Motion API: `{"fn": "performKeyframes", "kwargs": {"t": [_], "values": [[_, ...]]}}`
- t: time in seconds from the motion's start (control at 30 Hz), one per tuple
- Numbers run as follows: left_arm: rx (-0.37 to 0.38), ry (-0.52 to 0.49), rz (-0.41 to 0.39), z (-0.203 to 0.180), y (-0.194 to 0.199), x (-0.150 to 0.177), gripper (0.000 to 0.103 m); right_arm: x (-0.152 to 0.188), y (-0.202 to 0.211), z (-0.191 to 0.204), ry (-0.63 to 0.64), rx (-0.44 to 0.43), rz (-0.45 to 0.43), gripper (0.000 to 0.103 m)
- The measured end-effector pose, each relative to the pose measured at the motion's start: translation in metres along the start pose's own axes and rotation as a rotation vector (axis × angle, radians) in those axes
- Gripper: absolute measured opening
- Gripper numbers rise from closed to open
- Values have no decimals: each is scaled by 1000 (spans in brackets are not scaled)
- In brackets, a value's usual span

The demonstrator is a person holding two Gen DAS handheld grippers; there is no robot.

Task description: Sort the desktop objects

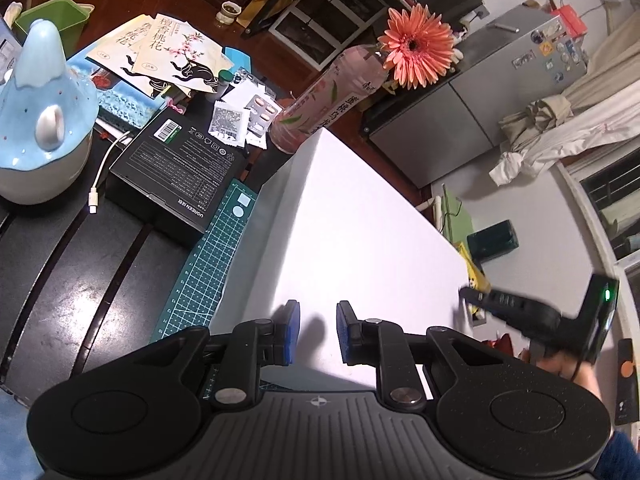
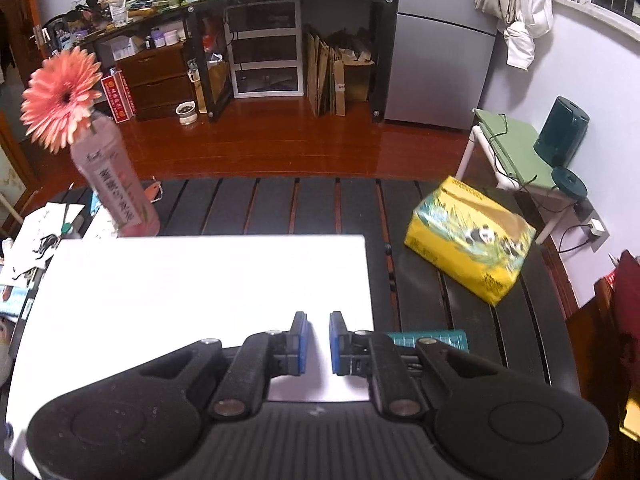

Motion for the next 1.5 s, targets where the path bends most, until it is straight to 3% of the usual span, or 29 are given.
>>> {"fn": "performKeyframes", "kwargs": {"t": [0.2, 0.4, 0.5, 0.53, 0.6, 0.7, 0.8, 0.9, 1.13, 1.37, 1.5], "values": [[-8, -60, -18, -5, 0, 0, 21, 29, 23, -10, -36, -10, -11, 10], [-47, -158, -41, -17, 1, 3, 31, 66, 51, -17, -44, -10, -59, 10], [-87, -216, -62, -23, 5, 7, 47, 82, 65, -19, -61, -31, -75, 11], [-107, -235, -68, -25, 7, 9, 56, 86, 70, -20, -68, -35, -89, 11], [-134, -273, -75, -29, 11, 14, 59, 93, 81, -21, -81, -41, -117, 11], [-148, -318, -76, -36, 16, 23, 61, 107, 96, -23, -101, -48, -157, 24], [-161, -344, -69, -39, 23, 37, 62, 122, 108, -23, -104, -44, -184, 29], [-173, -373, -47, -38, 28, 55, 64, 137, 119, -21, -106, -46, -206, 45], [-277, -423, -15, -33, 44, 87, 70, 174, 129, -17, -77, -56, -182, 59], [-318, -421, 11, -30, 57, 113, 70, 210, 132, -12, -66, -100, -143, 65], [-308, -463, 34, -37, 61, 130, 70, 218, 142, -13, -97, -125, -158, 75]]}}
Point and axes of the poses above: each gripper's, at about its wrist camera, not at the fingertips, and y roughly against the way its jaws point, z to its left, x to its underside, the point moved 10 cm from there along -y, roughly the way its jaws point, and after that the axes turned 14 degrees about -y, right-handed, at the moved point
